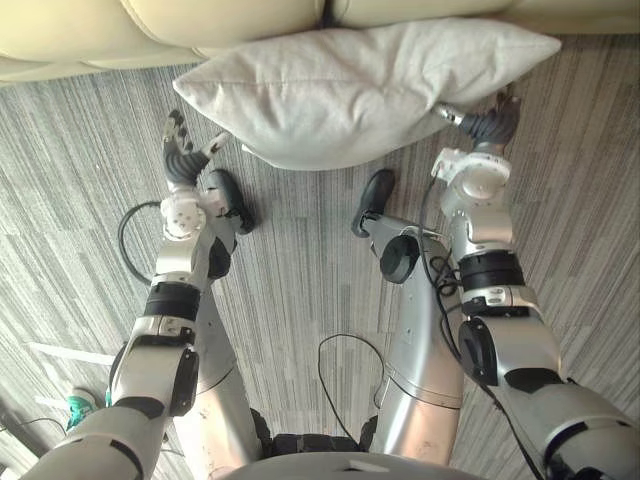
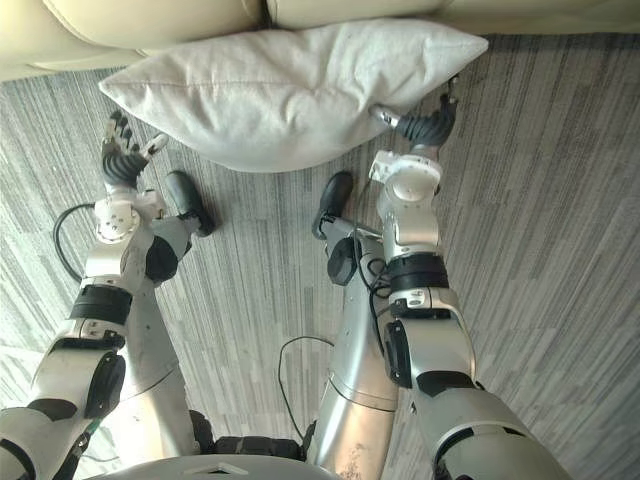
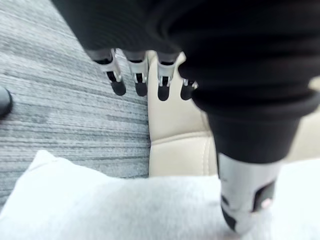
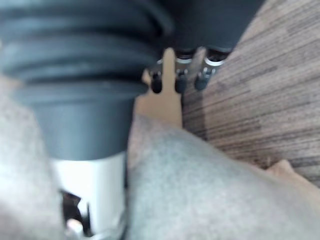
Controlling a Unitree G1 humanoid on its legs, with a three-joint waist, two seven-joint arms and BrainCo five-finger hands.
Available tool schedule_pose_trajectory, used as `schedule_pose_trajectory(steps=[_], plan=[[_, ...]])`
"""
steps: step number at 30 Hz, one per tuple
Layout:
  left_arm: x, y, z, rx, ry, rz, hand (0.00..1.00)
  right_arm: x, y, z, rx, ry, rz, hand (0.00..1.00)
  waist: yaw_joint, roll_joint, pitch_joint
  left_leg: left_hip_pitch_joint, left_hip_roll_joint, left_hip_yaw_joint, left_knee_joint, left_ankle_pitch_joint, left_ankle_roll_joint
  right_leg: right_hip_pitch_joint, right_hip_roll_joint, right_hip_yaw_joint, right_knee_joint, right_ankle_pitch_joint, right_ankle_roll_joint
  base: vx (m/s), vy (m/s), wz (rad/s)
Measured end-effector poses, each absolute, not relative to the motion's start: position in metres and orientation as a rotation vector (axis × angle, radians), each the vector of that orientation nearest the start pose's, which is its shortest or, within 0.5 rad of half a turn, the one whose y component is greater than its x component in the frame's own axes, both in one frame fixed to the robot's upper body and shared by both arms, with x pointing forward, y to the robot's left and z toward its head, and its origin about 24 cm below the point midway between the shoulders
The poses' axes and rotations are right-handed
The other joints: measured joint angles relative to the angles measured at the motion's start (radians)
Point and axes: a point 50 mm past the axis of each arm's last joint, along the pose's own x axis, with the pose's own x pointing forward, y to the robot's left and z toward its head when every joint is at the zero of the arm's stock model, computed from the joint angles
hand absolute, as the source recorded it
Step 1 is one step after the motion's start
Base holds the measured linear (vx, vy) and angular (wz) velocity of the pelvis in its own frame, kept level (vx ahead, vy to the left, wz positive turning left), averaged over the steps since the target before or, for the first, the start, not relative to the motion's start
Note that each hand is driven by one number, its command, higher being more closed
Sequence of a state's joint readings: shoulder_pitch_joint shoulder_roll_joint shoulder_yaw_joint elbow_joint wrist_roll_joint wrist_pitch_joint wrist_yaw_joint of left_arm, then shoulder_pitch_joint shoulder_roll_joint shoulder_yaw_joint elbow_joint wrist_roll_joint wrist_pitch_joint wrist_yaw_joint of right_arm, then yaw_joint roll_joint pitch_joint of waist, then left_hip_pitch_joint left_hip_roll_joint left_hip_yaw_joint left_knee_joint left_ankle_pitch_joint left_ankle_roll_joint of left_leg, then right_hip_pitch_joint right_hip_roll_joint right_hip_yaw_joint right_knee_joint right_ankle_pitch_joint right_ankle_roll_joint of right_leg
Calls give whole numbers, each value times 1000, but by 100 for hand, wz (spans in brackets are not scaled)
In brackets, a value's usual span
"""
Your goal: Pick up cushions and gather them together orderly.
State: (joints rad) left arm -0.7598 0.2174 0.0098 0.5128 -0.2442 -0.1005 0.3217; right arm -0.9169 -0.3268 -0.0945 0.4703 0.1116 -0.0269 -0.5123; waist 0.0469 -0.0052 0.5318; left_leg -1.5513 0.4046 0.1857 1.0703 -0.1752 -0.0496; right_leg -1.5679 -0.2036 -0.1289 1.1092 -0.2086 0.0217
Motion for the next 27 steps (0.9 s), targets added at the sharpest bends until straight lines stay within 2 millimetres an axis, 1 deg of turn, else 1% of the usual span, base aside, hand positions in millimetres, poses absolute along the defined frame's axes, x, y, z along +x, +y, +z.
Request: schedule_pose_trajectory(steps=[2,3,4,6,8,10,11,14,17,21,25,27], plan=[[379,155,184,-38,-360,198,0,373,-198,262,-40,-568,-509,100,-5,0,0,-16,1,-13,12,1,-2,-8,0,-8,17,-4,-1,-8,4,2],[379,150,190,-21,-383,190,0,373,-194,266,-63,-585,-511,100,-9,0,0,-21,-1,-20,12,6,-2,-8,-1,-14,18,-4,-1,-16,7,4],[380,145,195,-15,-397,184,100,372,-191,269,-75,-598,-511,100,-10,0,0,-24,-4,-21,11,7,-3,-8,-1,-17,22,-6,-1,-21,6,9],[379,137,200,22,-425,172,100,369,-187,274,-88,-627,-524,100,-14,0,0,-24,-7,-22,9,7,1,-11,-3,-17,28,-12,-3,-37,0,12],[376,131,205,48,-454,175,100,369,-182,273,-87,-624,-526,100,-15,0,0,-24,-8,-25,6,9,-1,-11,-3,-18,26,-21,-1,-45,-1,7],[372,124,214,60,-500,175,100,365,-170,277,-63,-654,-510,100,-23,-1,-1,-24,-11,-25,-6,20,-3,-16,-3,-19,24,-20,-4,-41,-5,5],[372,124,214,60,-500,175,100,365,-170,277,-63,-654,-510,100,-23,-1,-1,-24,-11,-25,-6,20,-3,-16,-3,-19,24,-20,-4,-34,-9,3],[370,118,217,64,-516,165,100,363,-160,280,-59,-669,-483,100,-33,-1,-2,-22,-11,-31,-8,31,-12,-14,-1,-23,25,-11,-19,-12,-4,0],[371,117,216,71,-503,165,100,363,-160,282,-62,-673,-480,100,-46,-1,-3,-16,-12,-43,-10,35,-18,2,0,-32,22,-10,-22,-22,-6,-1],[371,118,214,81,-487,168,100,359,-158,286,-53,-691,-472,100,-49,0,-4,11,-13,-47,-34,40,-20,31,2,-42,0,-11,-21,-47,-15,0],[369,122,211,69,-482,193,100,360,-153,282,-29,-678,-460,100,-52,-1,-4,63,-13,-46,-69,49,-29,84,10,-52,-31,-8,-27,-45,-23,-1],[367,125,212,54,-489,205,100,353,-150,277,17,-684,-451,100,-51,-1,-5,95,-14,-46,-98,55,-39,117,15,-61,-56,-4,-34,-39,-24,-1]])
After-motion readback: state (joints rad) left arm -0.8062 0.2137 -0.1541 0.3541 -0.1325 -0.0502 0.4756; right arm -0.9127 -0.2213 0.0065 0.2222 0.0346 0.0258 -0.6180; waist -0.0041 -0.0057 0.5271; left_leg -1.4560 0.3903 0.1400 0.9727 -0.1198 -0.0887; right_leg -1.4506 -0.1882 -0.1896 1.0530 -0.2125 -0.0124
